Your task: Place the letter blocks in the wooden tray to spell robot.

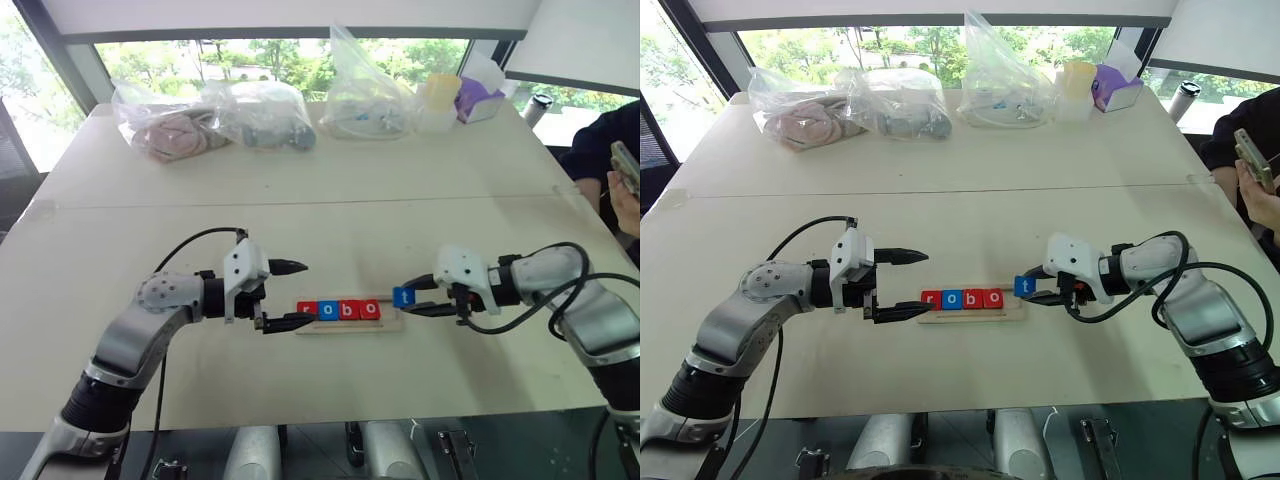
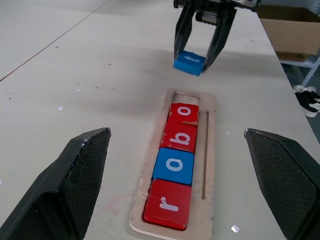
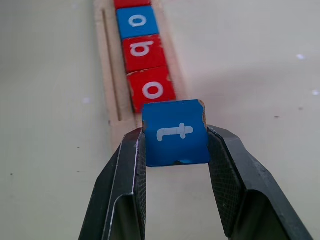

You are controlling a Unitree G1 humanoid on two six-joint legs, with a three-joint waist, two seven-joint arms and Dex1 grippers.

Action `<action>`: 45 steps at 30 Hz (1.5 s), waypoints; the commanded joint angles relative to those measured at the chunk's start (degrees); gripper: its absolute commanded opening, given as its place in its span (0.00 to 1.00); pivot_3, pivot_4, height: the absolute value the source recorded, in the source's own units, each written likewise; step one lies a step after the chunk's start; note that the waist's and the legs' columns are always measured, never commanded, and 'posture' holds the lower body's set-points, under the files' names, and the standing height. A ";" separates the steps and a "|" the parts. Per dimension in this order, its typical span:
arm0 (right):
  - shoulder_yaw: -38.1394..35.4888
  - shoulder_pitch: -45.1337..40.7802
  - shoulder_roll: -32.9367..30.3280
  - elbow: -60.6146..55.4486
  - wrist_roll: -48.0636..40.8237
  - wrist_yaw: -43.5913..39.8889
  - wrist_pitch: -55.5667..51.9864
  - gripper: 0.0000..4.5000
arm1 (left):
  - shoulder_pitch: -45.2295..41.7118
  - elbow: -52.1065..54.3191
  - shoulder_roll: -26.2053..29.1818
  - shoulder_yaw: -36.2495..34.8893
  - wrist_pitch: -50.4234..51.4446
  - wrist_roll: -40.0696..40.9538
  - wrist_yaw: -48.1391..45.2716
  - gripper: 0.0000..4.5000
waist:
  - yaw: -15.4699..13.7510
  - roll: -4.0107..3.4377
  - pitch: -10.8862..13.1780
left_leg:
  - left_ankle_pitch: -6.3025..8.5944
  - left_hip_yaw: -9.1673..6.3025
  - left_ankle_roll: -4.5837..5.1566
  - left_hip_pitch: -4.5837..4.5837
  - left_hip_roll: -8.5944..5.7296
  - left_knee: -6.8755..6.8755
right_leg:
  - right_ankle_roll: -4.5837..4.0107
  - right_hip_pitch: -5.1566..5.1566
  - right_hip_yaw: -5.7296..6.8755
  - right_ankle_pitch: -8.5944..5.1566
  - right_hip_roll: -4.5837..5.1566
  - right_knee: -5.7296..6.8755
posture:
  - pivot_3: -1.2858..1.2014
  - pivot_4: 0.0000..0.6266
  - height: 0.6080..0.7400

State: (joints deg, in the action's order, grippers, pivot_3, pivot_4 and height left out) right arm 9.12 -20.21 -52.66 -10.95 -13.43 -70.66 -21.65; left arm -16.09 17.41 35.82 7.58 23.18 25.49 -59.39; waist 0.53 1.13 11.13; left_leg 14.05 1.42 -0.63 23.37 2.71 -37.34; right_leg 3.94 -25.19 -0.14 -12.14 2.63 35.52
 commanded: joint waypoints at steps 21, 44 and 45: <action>5.95 -4.57 4.19 4.31 5.69 -0.93 3.63 0.25 | 0.95 3.66 0.59 -1.71 0.19 0.98 1.59 1.00 | 0.09 0.00 0.00 | 0.00 -0.02 0.00 -0.03 0.02 -0.01 | -0.05 0.00 0.00 0.04 -0.05 0.09 | 0.52 0.24 1.00; 5.44 -5.24 4.12 4.61 6.30 -1.34 2.90 0.25 | 0.51 3.55 0.45 -1.17 0.08 1.02 1.64 1.00 | 0.11 0.00 0.00 | 0.00 -0.04 0.00 -0.06 0.02 -0.36 | -0.02 -0.02 -0.01 0.00 -0.04 0.50 | 0.52 0.24 1.00; 5.54 -5.34 4.25 4.67 6.42 -1.32 2.94 0.25 | 0.48 3.58 0.45 -1.17 0.13 1.02 1.68 1.00 | 0.11 0.00 0.00 | 0.00 -0.04 0.00 -0.06 0.02 -0.37 | -0.02 -0.02 -0.01 0.00 -0.04 0.51 | 0.52 0.24 1.00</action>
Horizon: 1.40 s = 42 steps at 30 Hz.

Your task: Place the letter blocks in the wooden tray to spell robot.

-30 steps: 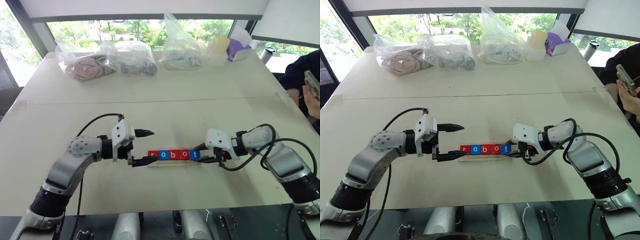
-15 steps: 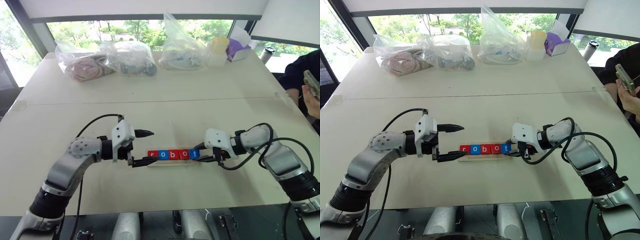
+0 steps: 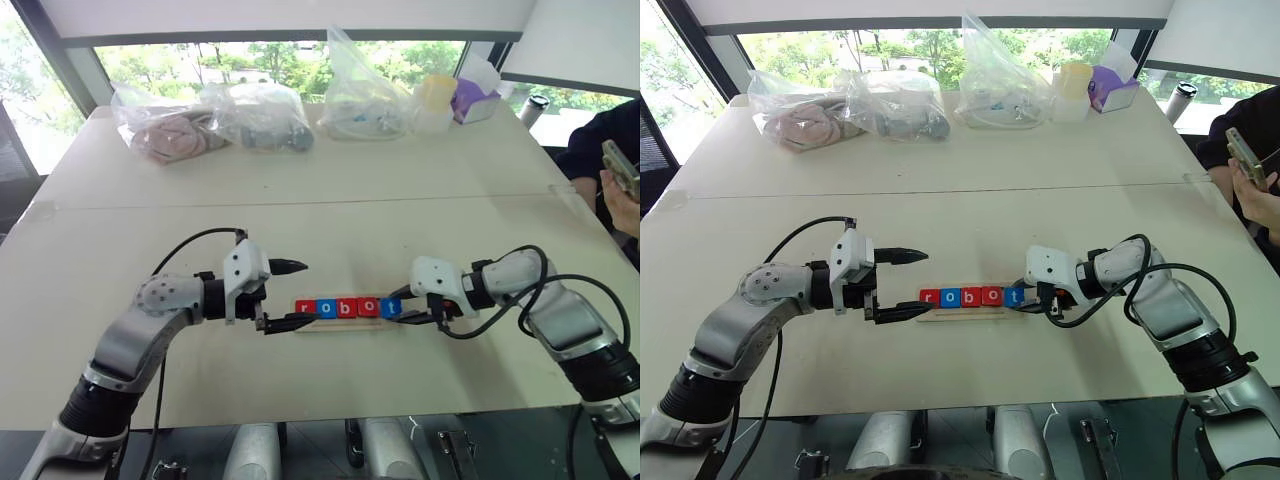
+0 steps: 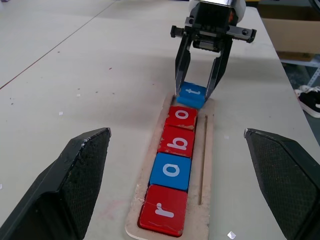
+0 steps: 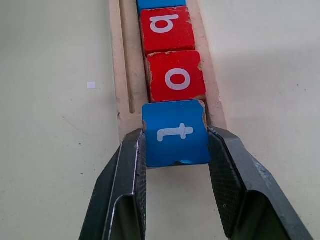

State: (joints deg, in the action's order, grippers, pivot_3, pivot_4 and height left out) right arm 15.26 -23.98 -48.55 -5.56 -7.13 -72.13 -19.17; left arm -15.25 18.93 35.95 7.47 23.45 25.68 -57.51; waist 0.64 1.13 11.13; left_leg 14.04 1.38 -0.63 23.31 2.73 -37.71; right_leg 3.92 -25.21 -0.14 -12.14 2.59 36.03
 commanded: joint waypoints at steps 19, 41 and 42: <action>0.72 -2.85 1.88 0.30 1.20 -0.66 0.37 0.25 | 0.46 2.93 0.38 -1.55 0.31 0.94 0.94 1.00 | 0.00 0.00 0.00 | 0.00 0.00 0.00 0.01 0.00 -0.05 | 0.00 0.00 0.00 0.00 0.00 0.02 | 0.52 0.24 1.00; 0.39 -3.26 1.63 0.66 1.41 -1.09 -0.35 0.25 | 0.33 2.51 0.18 -1.27 -0.06 0.82 0.79 1.00 | 0.00 0.00 0.00 | 0.00 0.00 0.00 0.01 0.01 -0.07 | 0.00 0.00 -0.01 0.00 0.00 0.03 | 0.52 0.24 1.00; 0.41 -3.28 1.65 0.73 1.43 -1.14 -0.30 0.25 | 0.35 2.53 0.17 -1.28 -0.05 0.82 0.81 1.00 | 0.00 0.00 0.00 | 0.00 0.00 0.00 0.01 0.00 -0.07 | 0.00 0.00 0.00 0.00 0.00 0.03 | 0.52 0.24 1.00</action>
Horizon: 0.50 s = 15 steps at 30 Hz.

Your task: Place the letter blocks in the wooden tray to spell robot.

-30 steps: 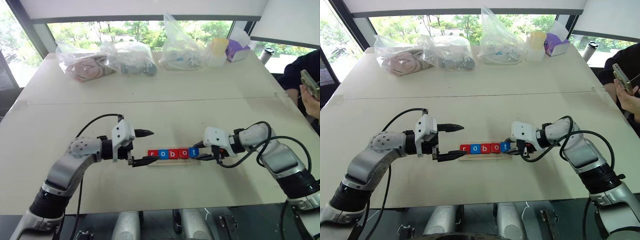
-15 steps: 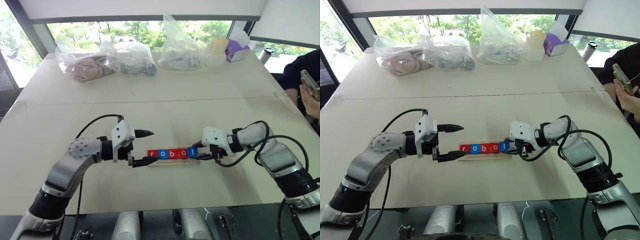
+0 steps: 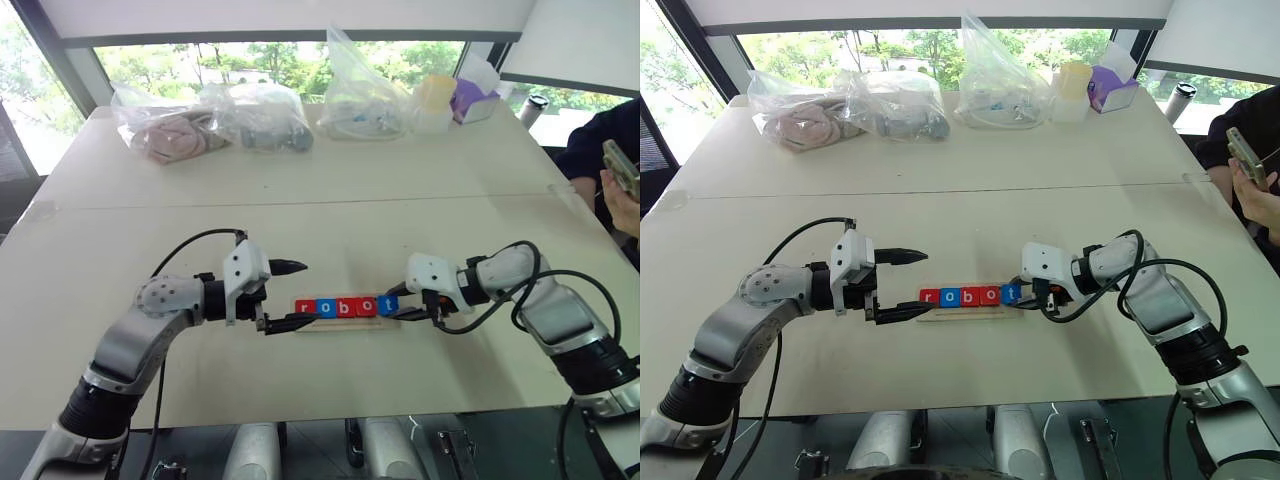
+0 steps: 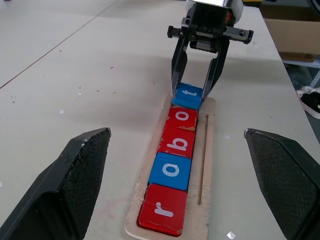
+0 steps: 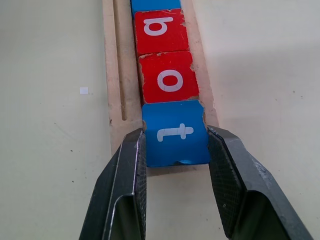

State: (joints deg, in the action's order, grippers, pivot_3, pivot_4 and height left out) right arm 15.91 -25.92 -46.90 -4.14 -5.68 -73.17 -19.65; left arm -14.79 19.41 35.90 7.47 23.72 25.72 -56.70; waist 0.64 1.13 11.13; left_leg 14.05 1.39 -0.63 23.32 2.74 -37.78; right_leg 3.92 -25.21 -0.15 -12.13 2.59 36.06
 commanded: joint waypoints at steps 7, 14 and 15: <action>0.09 -1.53 0.40 -0.19 0.22 -0.33 0.20 0.25 | -0.17 1.94 0.14 -1.33 -0.48 0.62 0.24 1.00 | 0.00 0.00 0.00 | 0.00 0.00 0.00 0.00 0.00 0.00 | 0.00 0.00 0.00 0.00 0.00 0.00 | 0.52 0.24 1.00; 0.35 -1.98 0.84 0.27 0.37 -0.31 0.01 0.65 | -0.06 2.01 0.19 -1.37 -0.54 0.64 0.33 1.00 | 0.01 0.00 0.00 | 0.00 0.00 0.00 0.00 0.00 0.00 | 0.00 0.00 0.00 0.00 0.00 0.00 | 0.52 0.24 1.00; 0.35 -2.00 0.85 0.25 0.35 -0.28 -0.08 0.76 | 0.01 2.09 0.21 -1.37 -0.53 0.66 0.36 1.00 | 0.00 0.00 0.00 | 0.00 0.00 0.00 0.00 0.00 0.00 | 0.00 0.00 0.00 0.00 0.00 0.00 | 0.52 0.24 1.00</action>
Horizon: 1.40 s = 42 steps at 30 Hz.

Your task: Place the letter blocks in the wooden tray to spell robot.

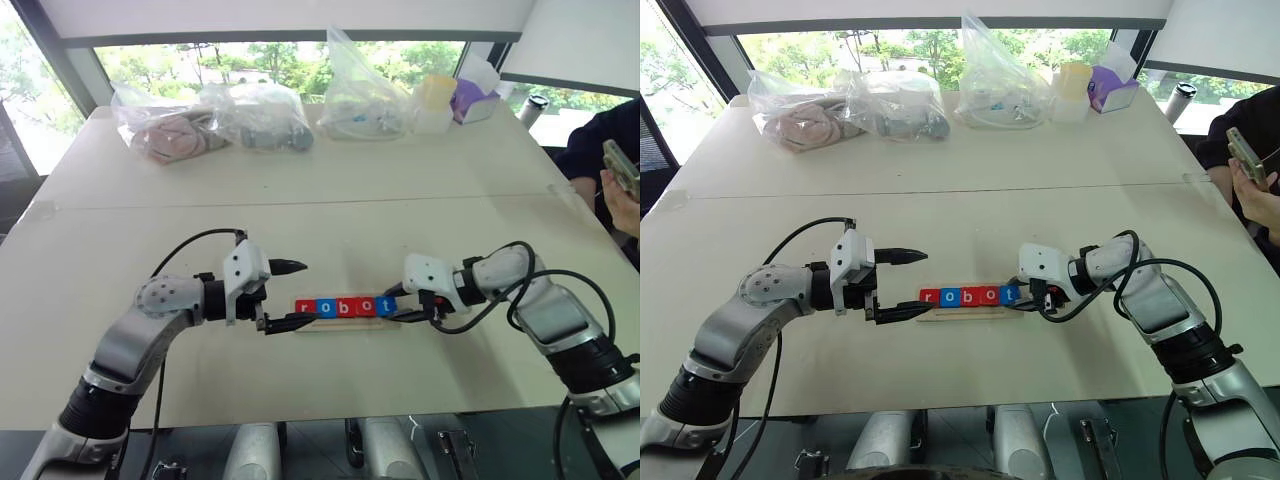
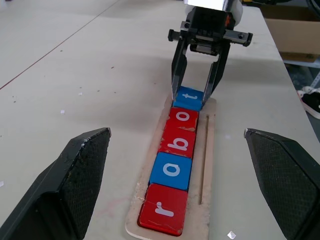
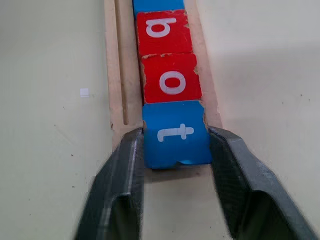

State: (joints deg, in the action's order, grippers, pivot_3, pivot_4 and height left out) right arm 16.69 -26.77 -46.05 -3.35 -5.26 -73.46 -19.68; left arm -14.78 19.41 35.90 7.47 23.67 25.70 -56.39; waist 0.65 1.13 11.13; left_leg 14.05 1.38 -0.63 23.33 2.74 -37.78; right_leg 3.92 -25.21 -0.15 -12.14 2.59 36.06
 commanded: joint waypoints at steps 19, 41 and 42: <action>-4.80 -6.93 1.66 7.71 1.22 7.85 1.93 0.99 | 0.06 1.92 0.48 -1.47 -0.43 0.85 -0.27 1.00 | 0.10 0.00 0.00 | 0.00 0.01 0.00 0.01 0.00 -0.04 | -0.01 0.00 0.00 0.01 0.01 0.00 | 0.52 0.24 1.00; -3.99 -5.60 3.66 6.49 2.54 7.29 4.57 0.99 | 0.24 2.59 1.03 -1.76 0.20 1.46 -0.21 1.00 | 0.03 -0.01 0.00 | 0.00 0.00 0.00 0.04 0.00 -0.04 | -0.03 -0.02 -0.01 0.02 0.00 0.01 | 0.52 0.24 1.00; -4.31 -5.60 3.52 6.12 2.52 7.47 4.39 0.99 | 0.23 2.61 1.04 -1.75 0.28 1.47 -0.23 1.00 | 0.03 0.00 0.00 | 0.00 0.00 0.00 0.04 0.00 -0.04 | -0.02 -0.02 -0.01 0.02 0.00 0.01 | 0.52 0.24 1.00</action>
State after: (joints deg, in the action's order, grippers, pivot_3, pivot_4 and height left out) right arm 14.43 -32.19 -41.80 5.21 -1.44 -66.08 -14.96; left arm -14.17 20.31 36.54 7.07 24.26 26.50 -56.62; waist 0.69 1.13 11.13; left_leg 14.05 1.39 -0.63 23.37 2.74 -37.82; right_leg 3.90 -25.23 -0.15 -12.12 2.59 36.06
